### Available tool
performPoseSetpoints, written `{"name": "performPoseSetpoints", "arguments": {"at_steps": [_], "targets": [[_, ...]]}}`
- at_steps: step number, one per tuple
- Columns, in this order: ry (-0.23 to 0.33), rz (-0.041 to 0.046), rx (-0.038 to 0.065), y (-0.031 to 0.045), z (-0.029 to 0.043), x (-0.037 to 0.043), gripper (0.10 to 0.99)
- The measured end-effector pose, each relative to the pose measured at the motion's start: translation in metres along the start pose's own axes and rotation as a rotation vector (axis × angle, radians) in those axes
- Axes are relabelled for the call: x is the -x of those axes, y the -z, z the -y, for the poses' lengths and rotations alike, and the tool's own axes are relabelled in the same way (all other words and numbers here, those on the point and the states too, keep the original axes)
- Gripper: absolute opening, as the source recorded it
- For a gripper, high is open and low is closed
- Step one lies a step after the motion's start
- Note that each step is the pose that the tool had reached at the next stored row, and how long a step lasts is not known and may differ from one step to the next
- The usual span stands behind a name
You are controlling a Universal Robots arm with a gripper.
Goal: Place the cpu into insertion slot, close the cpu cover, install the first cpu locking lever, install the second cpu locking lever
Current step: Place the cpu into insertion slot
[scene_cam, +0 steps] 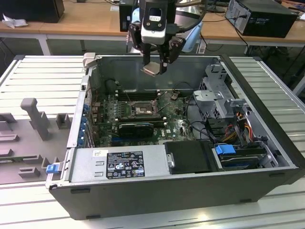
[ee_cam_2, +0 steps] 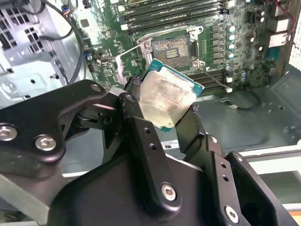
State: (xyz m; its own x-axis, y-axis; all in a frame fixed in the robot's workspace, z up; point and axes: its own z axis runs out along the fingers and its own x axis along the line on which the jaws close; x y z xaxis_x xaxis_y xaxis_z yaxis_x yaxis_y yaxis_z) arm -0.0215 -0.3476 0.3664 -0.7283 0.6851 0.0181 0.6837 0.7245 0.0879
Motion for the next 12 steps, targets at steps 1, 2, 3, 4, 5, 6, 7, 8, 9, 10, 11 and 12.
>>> {"name": "performPoseSetpoints", "arguments": {"at_steps": [1, 2, 3, 4, 5, 6, 7, 8, 9, 10, 11, 12], "targets": [[-0.025, 0.0022, 0.0, -0.0005, 0.0, 0.0, 0.541], [-0.055, 0.0049, 0.001, -0.0011, 0.0001, 0.0, 0.541], [-0.08, 0.0071, 0.001, -0.0019, 0.0001, 0.0, 0.541], [-0.121, 0.0107, 0.002, -0.0029, 0.0003, 0.0, 0.541], [-0.146, 0.0128, 0.003, -0.003, 0.0003, 0.0001, 0.541], [-0.168, 0.0148, 0.003, -0.0032, 0.0003, 0.0001, 0.541], [-0.184, 0.0162, 0.003, -0.0032, 0.0003, 0.0, 0.541], [-0.218, 0.0192, 0.004, -0.0034, 0.0003, 0.0001, 0.541], [-0.24, 0.0212, 0.004, -0.0034, 0.0003, 0.0001, 0.541], [-0.251, 0.0222, 0.005, -0.0035, 0.0003, 0.0001, 0.541], [-0.29, 0.0256, 0.005, -0.0036, 0.0003, 0.0001, 0.541], [-0.311, 0.0274, 0.006, -0.0036, 0.0003, 0.0001, 0.541]]}}
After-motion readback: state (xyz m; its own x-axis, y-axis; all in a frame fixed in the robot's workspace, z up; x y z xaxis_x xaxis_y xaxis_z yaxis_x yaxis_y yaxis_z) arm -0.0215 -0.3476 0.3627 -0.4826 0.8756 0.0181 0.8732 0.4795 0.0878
